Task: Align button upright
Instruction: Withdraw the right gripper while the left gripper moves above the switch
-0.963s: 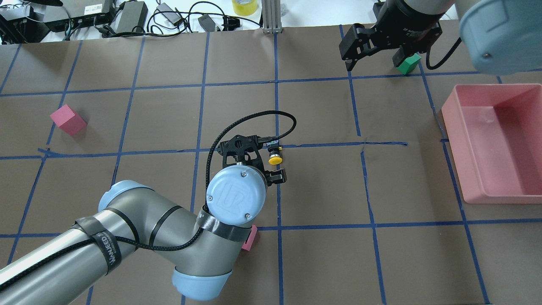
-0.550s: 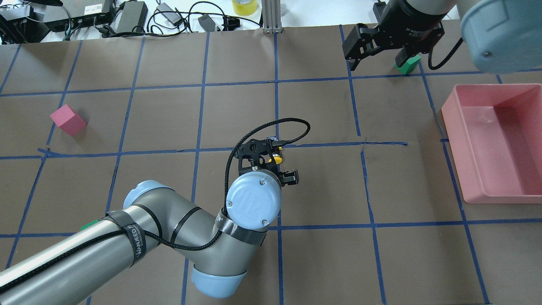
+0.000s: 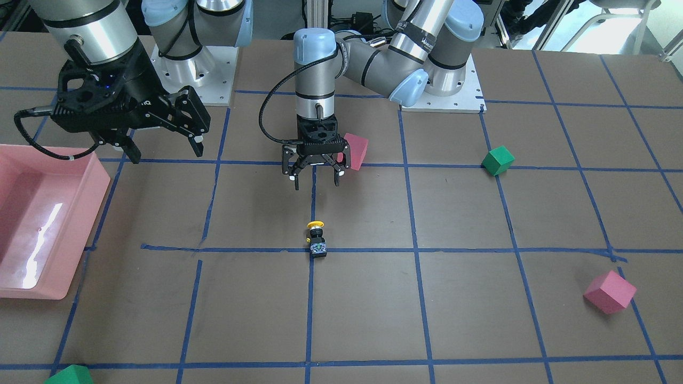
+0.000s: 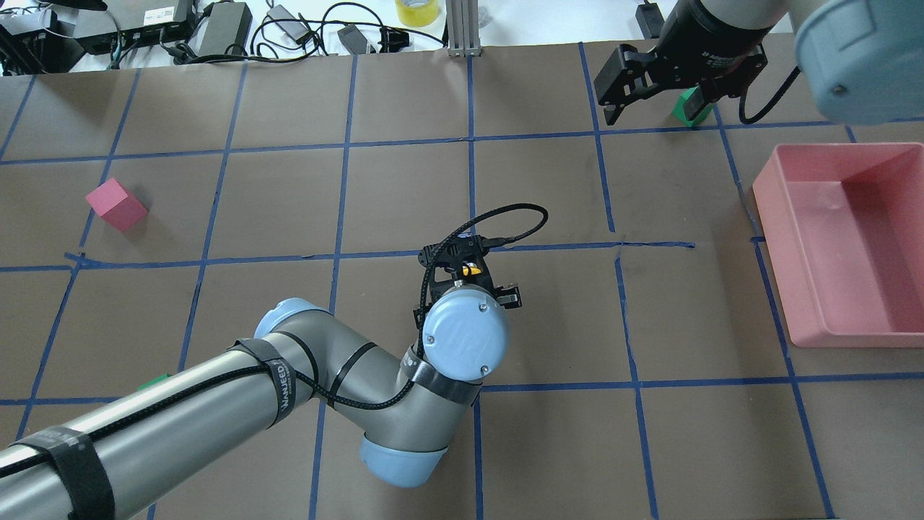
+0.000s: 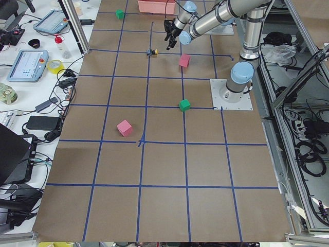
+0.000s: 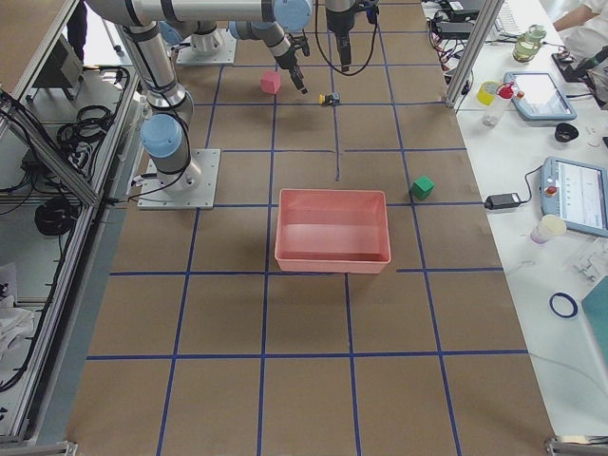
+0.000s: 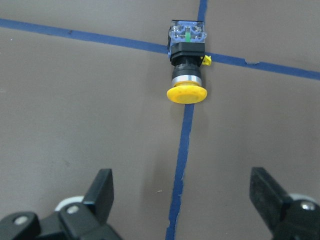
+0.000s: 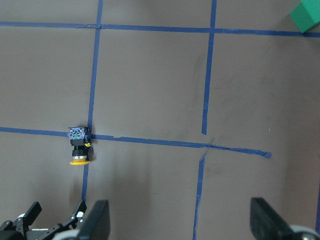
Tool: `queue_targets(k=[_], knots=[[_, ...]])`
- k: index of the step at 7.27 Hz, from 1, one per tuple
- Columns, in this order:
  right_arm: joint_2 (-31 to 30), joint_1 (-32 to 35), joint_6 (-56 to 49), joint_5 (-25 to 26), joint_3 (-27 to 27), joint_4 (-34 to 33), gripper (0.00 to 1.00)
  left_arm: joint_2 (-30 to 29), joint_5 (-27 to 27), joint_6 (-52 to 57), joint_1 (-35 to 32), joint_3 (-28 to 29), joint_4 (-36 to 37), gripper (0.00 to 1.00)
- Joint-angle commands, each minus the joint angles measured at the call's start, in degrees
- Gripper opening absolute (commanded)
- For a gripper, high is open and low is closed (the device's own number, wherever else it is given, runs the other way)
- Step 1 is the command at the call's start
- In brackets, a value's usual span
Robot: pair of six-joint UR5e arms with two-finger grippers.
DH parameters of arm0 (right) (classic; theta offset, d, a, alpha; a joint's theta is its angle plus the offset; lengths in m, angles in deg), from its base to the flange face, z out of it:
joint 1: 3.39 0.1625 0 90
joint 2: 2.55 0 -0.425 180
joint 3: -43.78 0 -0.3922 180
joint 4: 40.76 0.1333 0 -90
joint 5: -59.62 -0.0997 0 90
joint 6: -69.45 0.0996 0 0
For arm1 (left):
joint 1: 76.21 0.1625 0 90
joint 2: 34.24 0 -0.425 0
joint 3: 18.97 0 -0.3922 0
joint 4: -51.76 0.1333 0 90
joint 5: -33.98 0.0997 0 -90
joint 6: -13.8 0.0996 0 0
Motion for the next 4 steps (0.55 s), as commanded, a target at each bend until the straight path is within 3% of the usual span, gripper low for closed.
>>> queue_targets(k=[1,4], knots=[[0.01,0.24,0.09,-0.13,-0.16,0.04,1.00,-3.32,0.91,0.10,-0.02,0.91,3.09,0.94],[-0.16,0.15,0.09,-0.13,-1.55,0.48,1.00,-6.58,0.82,0.98,-0.02,2.91,3.65,0.95]])
